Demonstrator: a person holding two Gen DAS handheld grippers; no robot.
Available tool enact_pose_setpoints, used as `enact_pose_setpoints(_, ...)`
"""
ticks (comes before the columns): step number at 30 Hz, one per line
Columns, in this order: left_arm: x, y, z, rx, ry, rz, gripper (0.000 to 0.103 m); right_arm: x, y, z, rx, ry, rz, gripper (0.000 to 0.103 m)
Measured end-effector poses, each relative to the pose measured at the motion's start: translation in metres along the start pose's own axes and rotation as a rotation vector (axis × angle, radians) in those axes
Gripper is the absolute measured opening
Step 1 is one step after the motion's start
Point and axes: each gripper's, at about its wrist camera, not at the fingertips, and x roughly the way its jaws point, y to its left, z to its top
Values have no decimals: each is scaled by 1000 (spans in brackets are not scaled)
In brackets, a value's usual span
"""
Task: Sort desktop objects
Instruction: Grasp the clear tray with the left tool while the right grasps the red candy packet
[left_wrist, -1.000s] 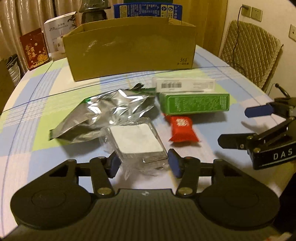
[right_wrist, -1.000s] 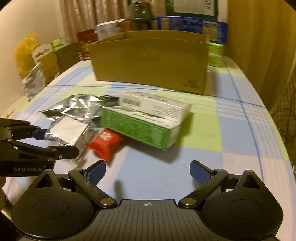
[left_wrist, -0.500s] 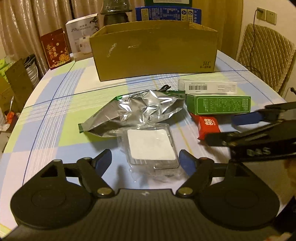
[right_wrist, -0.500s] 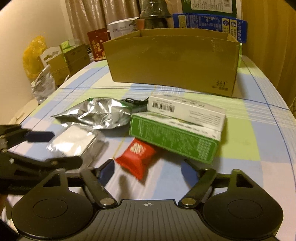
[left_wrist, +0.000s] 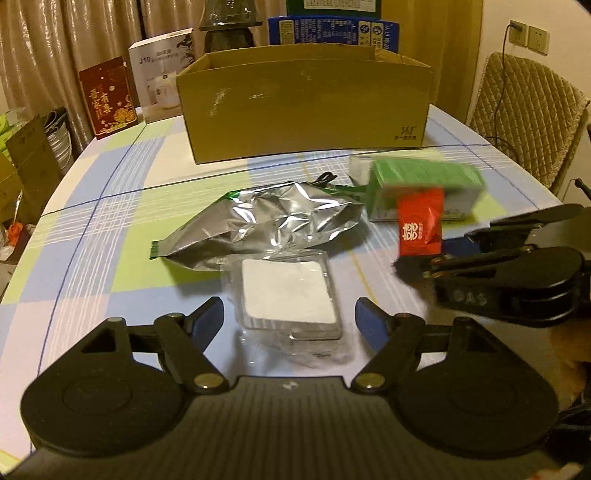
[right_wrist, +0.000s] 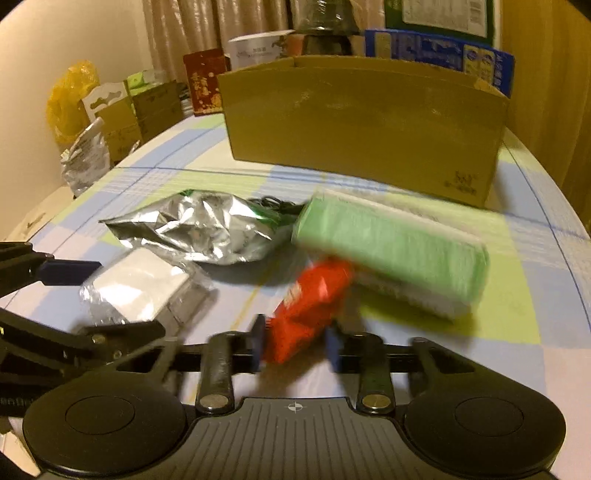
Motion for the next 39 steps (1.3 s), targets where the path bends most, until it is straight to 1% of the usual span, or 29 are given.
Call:
enact_pose_setpoints(1,1,-1,0,2,1,-4,75,-3,-3,-1,14,7,0,6)
enact_pose_setpoints(3,2,-4,-1,7,-1,-6,75,-9,-11,-4,55,20,-2,4)
enact_pose_setpoints(6,5,-6,0,5,-5,-3,75,-18,-20,-6,80,38,-17,4)
enact_pose_setpoints(8,7,-8,0,5,-7,1,75,-22,-23,-7,80,32,-39,5)
enact_pose_setpoints(9,9,-9,1,7,-7,7,75,-23,-23,-7,66,28,-54,9)
enact_pose_setpoints(11,12,-10,1,16,-6,21,75,-23,-22,-7,42,15,-69,39)
enact_pose_setpoints(12,12,-11,1,22,-4,27,74,-23,-21,-7,30,2,-73,69)
enact_pose_setpoints(13,13,-11,1,27,-3,33,68,-24,-19,-6,15,-20,-77,74)
enact_pose_setpoints(14,12,-10,0,28,-1,38,58,-24,-16,-5,-9,-36,-72,74)
enact_pose_setpoints(15,12,-9,0,25,2,41,55,-22,-13,-3,-32,-39,-68,74)
enact_pose_setpoints(17,10,-3,0,-1,9,23,51,-16,-9,0,-78,-46,-68,74)
enact_pose_setpoints(19,9,1,-1,-24,17,4,50,-7,-5,4,-108,-53,-78,74)
enact_pose_setpoints(22,6,3,-2,-21,14,-7,48,3,-6,8,-75,-57,-64,74)
enact_pose_setpoints(26,3,4,-1,-31,12,-28,46,15,-3,13,-83,-71,-56,74)
enact_pose_setpoints(31,2,5,-1,-43,15,-31,46,24,-6,21,5,-72,-35,74)
enact_pose_setpoints(34,3,4,-1,-43,16,-29,46,32,-2,22,-32,-60,-62,73)
enact_pose_setpoints(35,3,4,-2,-42,16,-28,46,34,-1,22,-41,-51,-71,65)
enact_pose_setpoints(37,3,4,-2,-49,15,-29,46,32,-3,21,-32,-54,-83,57)
enact_pose_setpoints(39,4,5,-1,-54,15,-29,46,29,-5,21,-25,-50,-79,45)
